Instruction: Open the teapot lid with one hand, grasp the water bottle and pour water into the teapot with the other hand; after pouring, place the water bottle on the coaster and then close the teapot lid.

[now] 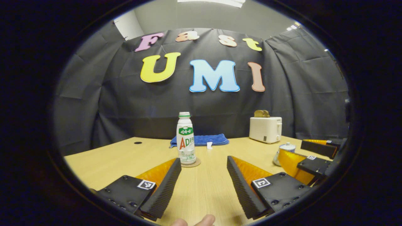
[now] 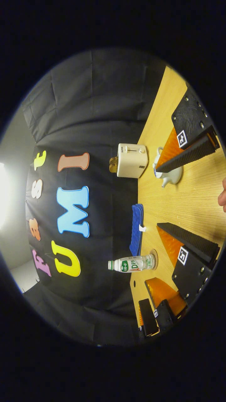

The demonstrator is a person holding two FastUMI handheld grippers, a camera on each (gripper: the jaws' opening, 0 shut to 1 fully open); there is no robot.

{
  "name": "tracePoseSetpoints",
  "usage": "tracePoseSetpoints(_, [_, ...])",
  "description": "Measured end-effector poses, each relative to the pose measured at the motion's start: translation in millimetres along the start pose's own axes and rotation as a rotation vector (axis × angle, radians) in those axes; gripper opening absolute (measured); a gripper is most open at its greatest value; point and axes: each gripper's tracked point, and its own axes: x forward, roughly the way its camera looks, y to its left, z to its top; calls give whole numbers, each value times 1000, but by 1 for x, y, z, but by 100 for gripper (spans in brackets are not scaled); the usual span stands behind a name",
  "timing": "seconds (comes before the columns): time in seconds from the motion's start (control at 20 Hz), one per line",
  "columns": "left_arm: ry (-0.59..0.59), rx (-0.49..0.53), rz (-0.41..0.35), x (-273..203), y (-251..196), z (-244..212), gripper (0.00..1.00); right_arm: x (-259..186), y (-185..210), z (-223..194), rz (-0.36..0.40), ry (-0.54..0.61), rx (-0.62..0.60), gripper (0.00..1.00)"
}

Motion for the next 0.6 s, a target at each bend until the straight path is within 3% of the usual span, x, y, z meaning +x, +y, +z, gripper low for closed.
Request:
tracePoseSetpoints(0.1, [-2, 19, -5, -7, -6, -6, 100, -1, -2, -5, -39, 0, -22, 97])
tracePoseSetpoints(0.35, [2, 18, 23, -7, 2, -3, 96, -7, 20, -3, 29, -1, -13, 95])
tracePoseSetpoints(0.5, [5, 19, 24, -6, 1, -5, 90, -6, 18, -4, 29, 2, -11, 95])
tracePoseSetpoints(0.55, [2, 18, 24, -7, 1, -4, 95, -6, 19, -4, 29, 1, -12, 95])
tracePoseSetpoints(0.6, [2, 19, 24, -6, 0, -4, 90, -5, 18, -5, 29, 3, -11, 95])
